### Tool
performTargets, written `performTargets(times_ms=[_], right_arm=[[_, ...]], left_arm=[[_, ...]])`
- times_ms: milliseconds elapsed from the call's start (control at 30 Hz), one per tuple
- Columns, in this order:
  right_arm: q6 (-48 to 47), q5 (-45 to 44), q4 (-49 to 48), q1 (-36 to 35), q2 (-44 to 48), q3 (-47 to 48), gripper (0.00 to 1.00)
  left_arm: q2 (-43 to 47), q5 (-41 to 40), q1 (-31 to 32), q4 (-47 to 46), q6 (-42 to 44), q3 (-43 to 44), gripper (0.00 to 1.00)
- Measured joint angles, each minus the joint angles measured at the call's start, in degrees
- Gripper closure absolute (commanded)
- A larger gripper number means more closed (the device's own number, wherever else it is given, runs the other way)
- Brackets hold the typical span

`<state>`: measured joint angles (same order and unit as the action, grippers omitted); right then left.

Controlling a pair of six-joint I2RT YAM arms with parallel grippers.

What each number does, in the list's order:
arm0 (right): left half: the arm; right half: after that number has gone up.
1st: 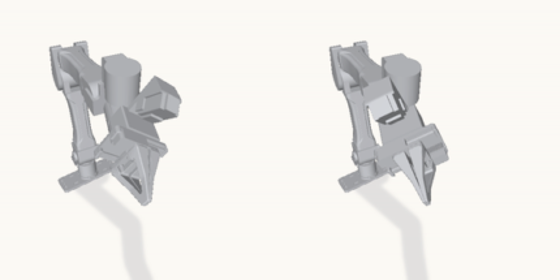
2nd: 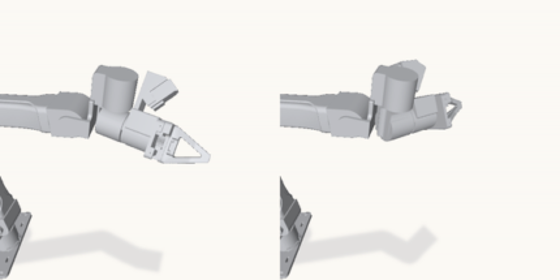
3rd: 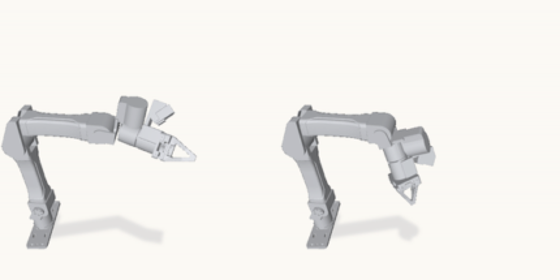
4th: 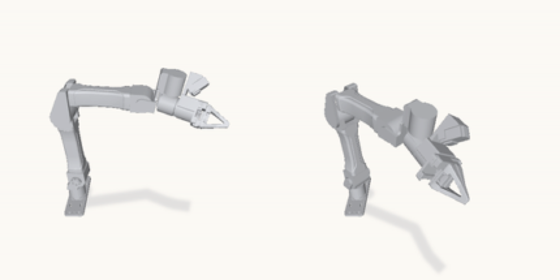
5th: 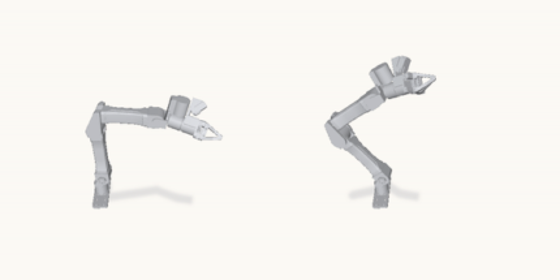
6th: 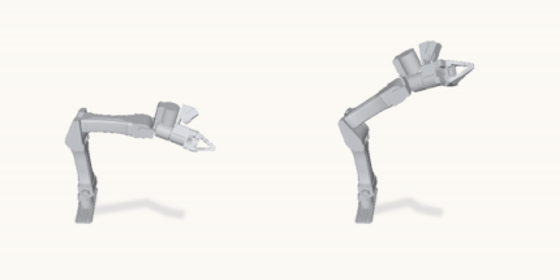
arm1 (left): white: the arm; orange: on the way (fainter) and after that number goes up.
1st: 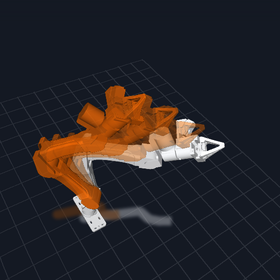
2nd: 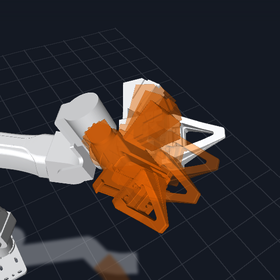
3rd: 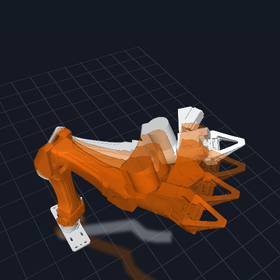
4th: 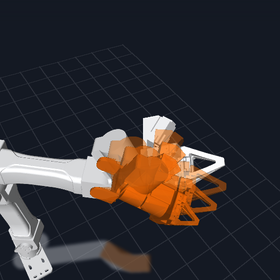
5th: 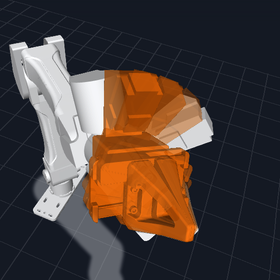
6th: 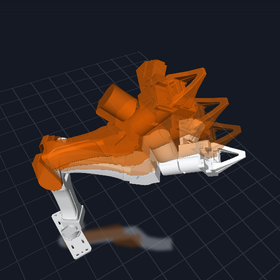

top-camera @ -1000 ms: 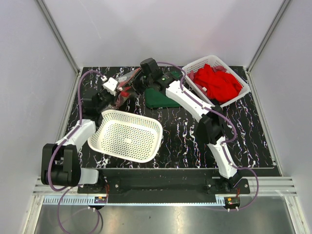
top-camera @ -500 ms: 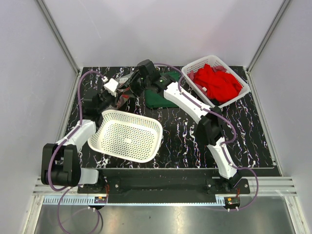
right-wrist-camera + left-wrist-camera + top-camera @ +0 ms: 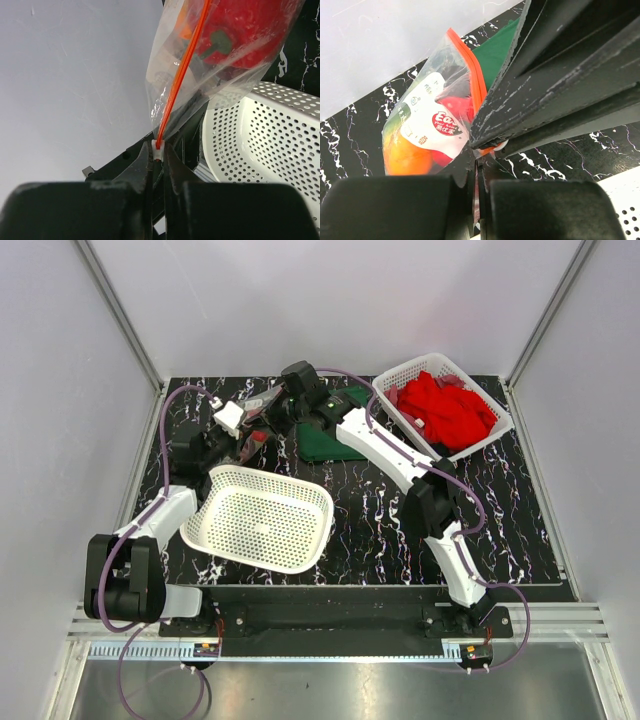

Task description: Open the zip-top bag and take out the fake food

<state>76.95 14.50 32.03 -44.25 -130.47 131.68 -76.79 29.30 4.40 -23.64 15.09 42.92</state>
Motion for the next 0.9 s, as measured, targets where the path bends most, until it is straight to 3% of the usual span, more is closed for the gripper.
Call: performTargets(times_ms=[900], right_arm=[[-3.8,3.7,2.8,4.3,-1.7,3.1,1.0]], left_arm=[[3.6,0.6,0.9,0.0,2.4,-2.3,1.0]])
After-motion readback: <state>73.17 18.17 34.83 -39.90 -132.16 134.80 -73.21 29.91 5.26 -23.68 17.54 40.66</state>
